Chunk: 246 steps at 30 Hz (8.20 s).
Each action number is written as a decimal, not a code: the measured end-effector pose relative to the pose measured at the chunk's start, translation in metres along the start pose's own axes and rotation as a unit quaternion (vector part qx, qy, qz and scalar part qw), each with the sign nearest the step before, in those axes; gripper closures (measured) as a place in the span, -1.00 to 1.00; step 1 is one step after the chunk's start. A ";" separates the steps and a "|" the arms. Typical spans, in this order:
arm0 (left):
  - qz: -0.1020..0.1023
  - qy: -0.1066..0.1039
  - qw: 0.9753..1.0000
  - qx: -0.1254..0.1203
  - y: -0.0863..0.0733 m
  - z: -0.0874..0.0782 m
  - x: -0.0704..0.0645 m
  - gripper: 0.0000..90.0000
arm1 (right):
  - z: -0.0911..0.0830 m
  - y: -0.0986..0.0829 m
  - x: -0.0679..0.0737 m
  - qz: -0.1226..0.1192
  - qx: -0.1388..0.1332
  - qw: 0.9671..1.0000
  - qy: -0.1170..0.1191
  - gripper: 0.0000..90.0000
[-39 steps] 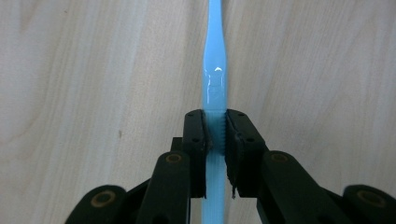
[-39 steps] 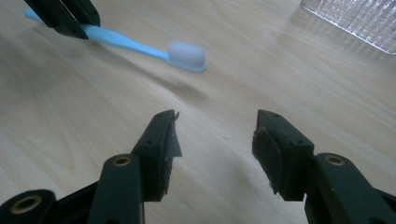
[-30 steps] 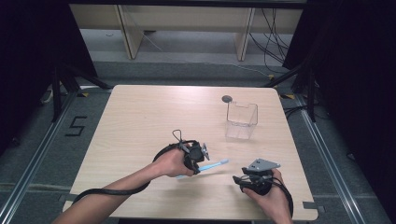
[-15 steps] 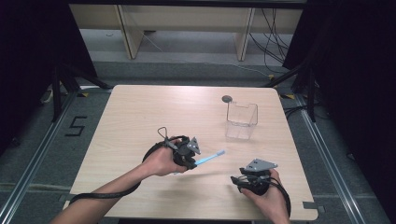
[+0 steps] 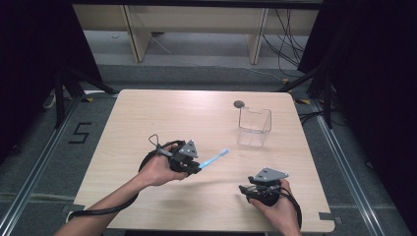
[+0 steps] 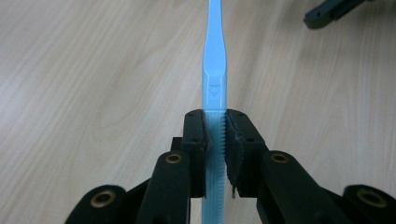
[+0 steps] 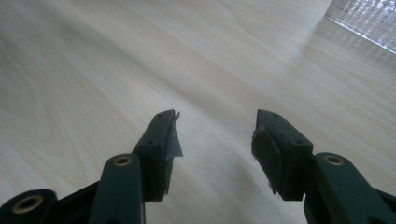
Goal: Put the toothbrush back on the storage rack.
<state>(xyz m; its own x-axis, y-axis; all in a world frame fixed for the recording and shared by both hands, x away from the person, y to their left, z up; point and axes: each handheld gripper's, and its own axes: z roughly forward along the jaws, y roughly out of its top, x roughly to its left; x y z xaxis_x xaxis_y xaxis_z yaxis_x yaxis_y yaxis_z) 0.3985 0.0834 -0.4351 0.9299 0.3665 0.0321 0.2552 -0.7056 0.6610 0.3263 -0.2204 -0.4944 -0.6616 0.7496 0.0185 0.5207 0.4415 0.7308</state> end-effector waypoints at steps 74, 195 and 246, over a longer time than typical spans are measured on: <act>-0.069 0.038 0.932 -0.355 -0.042 0.020 -0.013 0.74 | -0.008 0.072 0.029 0.091 -0.268 0.959 0.020 0.33; -0.135 0.164 0.935 -0.285 -0.124 -0.021 0.004 -0.13 | -0.044 0.105 -0.003 0.042 -0.317 0.945 -0.073 0.90; -0.149 0.168 0.931 -0.287 -0.129 -0.020 0.006 -0.16 | -0.063 0.118 -0.046 0.061 -0.324 0.935 -0.130 0.92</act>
<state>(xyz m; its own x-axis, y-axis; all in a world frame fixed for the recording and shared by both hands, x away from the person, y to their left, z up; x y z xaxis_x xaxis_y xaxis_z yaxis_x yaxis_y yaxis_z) 0.3655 0.1888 -0.5048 0.6805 0.7312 -0.0480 0.2153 -0.1369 0.9669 0.3841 -0.2334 -0.3662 -0.4205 0.9070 0.0241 0.0927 0.0166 0.9956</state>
